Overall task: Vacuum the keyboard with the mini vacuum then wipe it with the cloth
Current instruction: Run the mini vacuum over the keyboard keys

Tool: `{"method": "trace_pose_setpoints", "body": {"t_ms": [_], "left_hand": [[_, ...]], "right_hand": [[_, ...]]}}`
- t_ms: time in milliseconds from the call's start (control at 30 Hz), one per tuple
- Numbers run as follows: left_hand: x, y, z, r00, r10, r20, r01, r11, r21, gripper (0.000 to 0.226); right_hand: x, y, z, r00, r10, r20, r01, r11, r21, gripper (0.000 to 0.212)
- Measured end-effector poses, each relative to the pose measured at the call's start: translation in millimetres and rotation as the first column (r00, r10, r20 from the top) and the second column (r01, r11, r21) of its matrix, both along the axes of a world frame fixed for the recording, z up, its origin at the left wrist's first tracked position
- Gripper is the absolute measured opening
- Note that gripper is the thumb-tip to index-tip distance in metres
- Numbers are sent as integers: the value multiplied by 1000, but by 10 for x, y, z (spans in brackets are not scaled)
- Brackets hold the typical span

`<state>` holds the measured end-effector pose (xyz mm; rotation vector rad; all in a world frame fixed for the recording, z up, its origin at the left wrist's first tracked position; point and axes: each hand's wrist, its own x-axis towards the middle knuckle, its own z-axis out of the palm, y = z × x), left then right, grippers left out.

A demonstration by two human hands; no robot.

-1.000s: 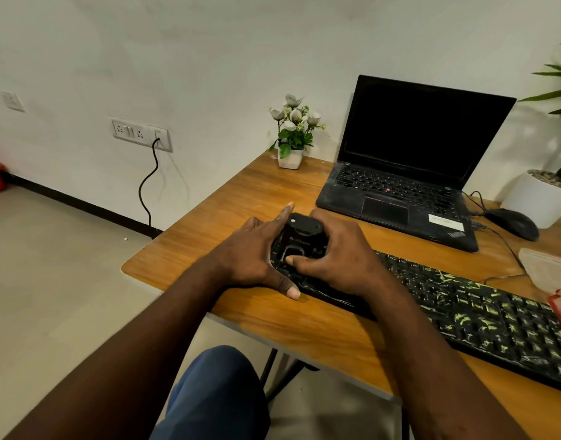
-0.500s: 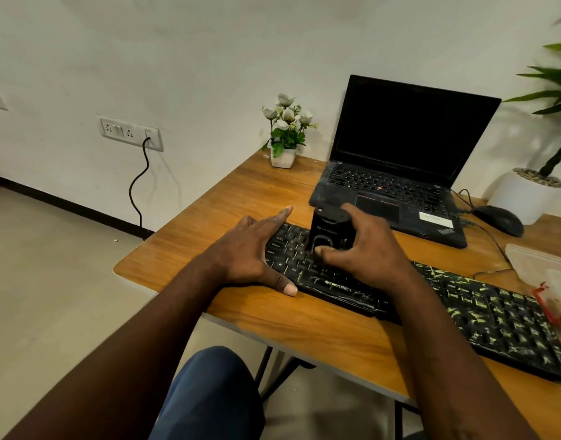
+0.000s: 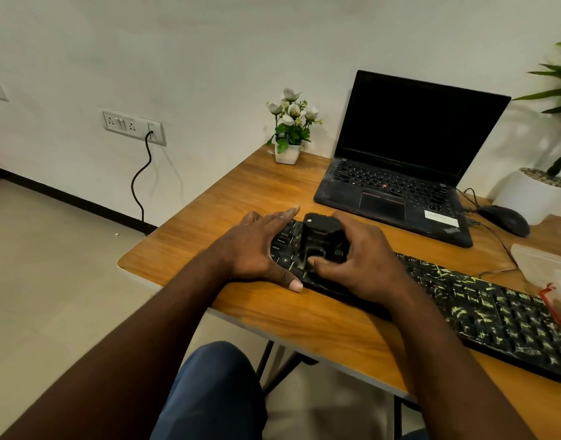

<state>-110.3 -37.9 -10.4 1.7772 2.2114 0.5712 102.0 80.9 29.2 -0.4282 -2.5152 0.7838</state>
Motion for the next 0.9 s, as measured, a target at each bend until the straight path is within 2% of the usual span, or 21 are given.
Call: {"method": "trace_pose_setpoints", "body": {"t_ms": [67,200,233,367,500,600,633,667,767,800,900], "left_hand": [[2,-4,2,1000,-3,1,3,1000,0,142],[-10,8,-2,1000,-5,-19,5,1000,-1,142],[-13,11,0,1000,-6,-24,6,1000,0,142],[-10,17,-4,1000,-12,-14,12,1000,-4,140],[-21,22,-15,1000,-11,-23,11,1000,1,140],[-24,26,-6,1000,-10,-27,10,1000,-17,138],[-19,25,-8,999,-13,-29,12,1000,-17,138],[-18,24,-13,999,-17,-29,17,1000,-11,139],[-28,26,-14,1000,-11,-14,11,1000,-2,143],[-34,32,-20,1000,-11,-14,11,1000,-3,143],[-37,39,-32,999,-32,-33,33,999,18,137]], "right_hand": [[2,34,21,994,-101,-49,105,992,77,45],[73,2,39,994,108,-19,-109,974,-198,57],[65,-10,28,993,114,-6,-113,976,-187,59],[2,21,25,997,-57,-47,59,998,27,58],[12,-31,19,997,74,-35,-78,990,-118,61],[-7,35,18,995,-73,-66,76,996,42,56],[0,45,24,992,-95,-79,99,994,47,54],[7,37,27,995,-73,-74,74,997,13,55],[32,-56,20,990,143,18,-137,974,-183,56],[34,-64,26,983,182,23,-173,964,-200,53],[16,7,37,993,102,-58,-112,973,-200,51]]}}
